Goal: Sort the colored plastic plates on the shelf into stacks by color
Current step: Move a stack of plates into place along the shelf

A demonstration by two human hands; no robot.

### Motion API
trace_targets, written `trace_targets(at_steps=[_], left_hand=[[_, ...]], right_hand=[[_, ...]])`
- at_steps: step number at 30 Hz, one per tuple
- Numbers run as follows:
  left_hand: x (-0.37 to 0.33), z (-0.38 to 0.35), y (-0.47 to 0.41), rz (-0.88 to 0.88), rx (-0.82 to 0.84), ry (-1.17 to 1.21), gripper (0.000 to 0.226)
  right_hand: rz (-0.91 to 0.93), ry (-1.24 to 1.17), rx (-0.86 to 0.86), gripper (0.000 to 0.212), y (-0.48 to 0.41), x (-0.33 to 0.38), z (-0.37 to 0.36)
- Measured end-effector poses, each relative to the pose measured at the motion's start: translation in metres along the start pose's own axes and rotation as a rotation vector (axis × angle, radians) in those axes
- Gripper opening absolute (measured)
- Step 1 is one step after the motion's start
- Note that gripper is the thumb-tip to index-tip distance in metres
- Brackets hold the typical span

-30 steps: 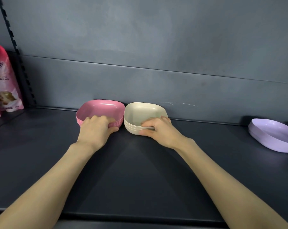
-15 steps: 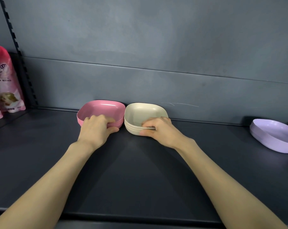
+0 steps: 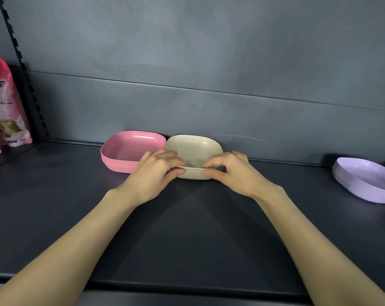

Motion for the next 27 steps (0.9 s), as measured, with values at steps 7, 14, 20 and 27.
trace_targets(at_steps=[7,14,20,27], left_hand=[[-0.0035,0.0038,-0.0066,0.016,-0.007,0.086,0.033],[-0.0039,0.0051,-0.0056,0.001,-0.016,0.122,0.027],[-0.0045,0.0048,-0.0031,0.006,-0.059,0.176,0.017],[-0.0045,0.0070,-0.0029,0.016,-0.084,0.182,0.015]], right_hand=[[-0.025,-0.069,0.018,0.017,0.0024,0.0025,-0.0010],[-0.036,-0.070,0.021,0.018,0.0029,0.0041,-0.0001],[-0.017,-0.055,0.008,0.018,0.0059,0.0065,0.0017],[-0.032,-0.065,0.023,0.020,0.0052,0.0058,0.0015]])
Point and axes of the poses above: each hand's wrist, its own y-axis away from the middle knuckle, its own z-axis out of the back of the hand, x = y × z, the point moved 7 cm from there along -y, towards the middle knuckle, and after that the axes turned 8 degrees about -z, right-handed, at the moved point
